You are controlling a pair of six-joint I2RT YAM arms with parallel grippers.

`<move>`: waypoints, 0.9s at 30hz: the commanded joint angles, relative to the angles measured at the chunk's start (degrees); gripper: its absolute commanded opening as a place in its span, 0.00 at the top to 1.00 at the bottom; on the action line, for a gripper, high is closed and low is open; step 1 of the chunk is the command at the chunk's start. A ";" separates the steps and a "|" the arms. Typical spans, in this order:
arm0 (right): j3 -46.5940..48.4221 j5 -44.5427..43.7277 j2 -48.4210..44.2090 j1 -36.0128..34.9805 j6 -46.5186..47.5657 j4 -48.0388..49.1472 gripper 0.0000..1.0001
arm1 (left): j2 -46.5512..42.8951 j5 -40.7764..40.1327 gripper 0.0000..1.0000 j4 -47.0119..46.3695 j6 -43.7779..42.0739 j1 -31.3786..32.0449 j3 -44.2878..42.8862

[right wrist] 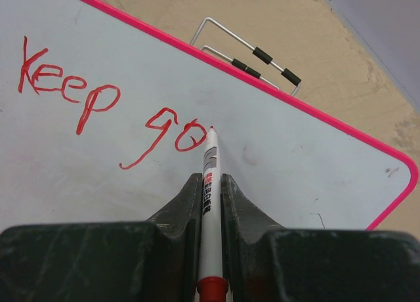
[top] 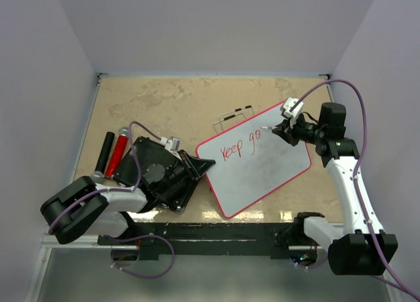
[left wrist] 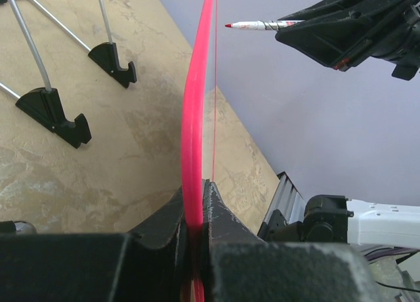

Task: Write a sentence on the whiteboard
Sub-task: Pick up the sentence from the whiteboard.

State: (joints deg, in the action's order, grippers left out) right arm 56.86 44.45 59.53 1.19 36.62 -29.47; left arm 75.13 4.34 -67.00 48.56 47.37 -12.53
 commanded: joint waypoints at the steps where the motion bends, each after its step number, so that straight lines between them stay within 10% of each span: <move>1: 0.71 -1.91 0.50 0.39 -0.06 -0.32 1.00 | -0.78 3.48 1.00 -0.06 -4.26 -0.09 -0.03; 27: 1.32 2.13 5.16 0.39 3.27 -2.16 1.00 | 0.10 4.63 1.00 -0.94 -4.26 -0.35 -0.12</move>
State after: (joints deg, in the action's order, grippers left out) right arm 56.82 43.53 63.24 1.45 36.71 -29.23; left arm 75.11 4.93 -66.74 48.95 46.85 -12.53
